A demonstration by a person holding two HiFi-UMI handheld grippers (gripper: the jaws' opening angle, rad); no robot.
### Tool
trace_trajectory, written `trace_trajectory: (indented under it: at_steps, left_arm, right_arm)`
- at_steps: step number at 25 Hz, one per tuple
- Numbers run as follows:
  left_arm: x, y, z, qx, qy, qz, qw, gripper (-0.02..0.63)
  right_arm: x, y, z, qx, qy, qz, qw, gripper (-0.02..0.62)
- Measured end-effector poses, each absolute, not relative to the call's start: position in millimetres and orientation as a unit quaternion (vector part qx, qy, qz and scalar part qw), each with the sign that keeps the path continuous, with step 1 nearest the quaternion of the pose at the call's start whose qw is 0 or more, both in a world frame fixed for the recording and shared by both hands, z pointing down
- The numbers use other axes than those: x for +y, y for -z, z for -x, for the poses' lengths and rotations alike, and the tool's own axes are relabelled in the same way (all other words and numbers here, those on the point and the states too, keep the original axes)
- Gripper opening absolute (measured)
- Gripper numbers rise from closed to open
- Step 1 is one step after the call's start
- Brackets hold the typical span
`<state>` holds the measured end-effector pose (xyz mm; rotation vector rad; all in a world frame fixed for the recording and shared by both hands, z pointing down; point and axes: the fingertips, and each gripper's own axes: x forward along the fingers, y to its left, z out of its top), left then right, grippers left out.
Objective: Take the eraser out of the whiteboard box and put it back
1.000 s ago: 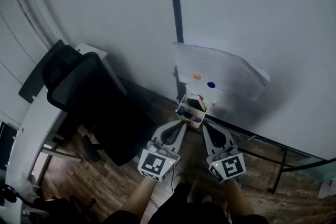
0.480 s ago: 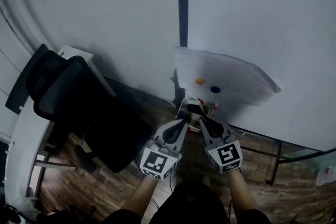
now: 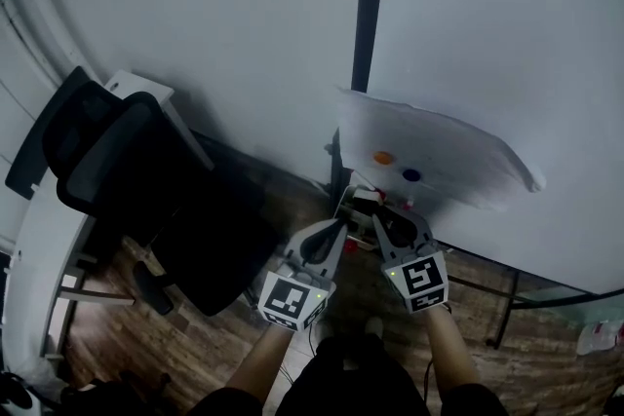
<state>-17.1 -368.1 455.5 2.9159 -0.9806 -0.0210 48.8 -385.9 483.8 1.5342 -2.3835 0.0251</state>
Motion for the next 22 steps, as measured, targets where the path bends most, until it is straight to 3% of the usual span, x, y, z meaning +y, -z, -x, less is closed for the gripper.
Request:
trace_trajectory:
  at_steps: [1, 4, 9, 22]
  left_arm:
    - [-368.6, -455.7, 17.7, -0.319, 0.007, -0.947, 0.034, 0.006]
    - [-370.4, -457.3, 18.1, -0.32, 0.008, -0.947, 0.038, 0.006]
    - [-372.3, -458.5, 16.6, -0.315, 0.013, -0.948, 0.043, 0.006]
    - [-379.9, -466.4, 27.0, -0.322, 0.016, -0.945, 0.056, 0.006]
  right_arm:
    - [-387.0, -484.0, -48.0, -0.831, -0.01, -0.533, 0.157, 0.021]
    - [-391.2, -485.4, -44.5, -0.833, -0.011, -0.524, 0.177, 0.121]
    - [-402.6, -495.2, -42.0, -0.823, -0.014, -0.52, 0.227, 0.187]
    - [-423.9, -520.0, -43.5, -0.802, -0.023, -0.513, 0.304, 0.202]
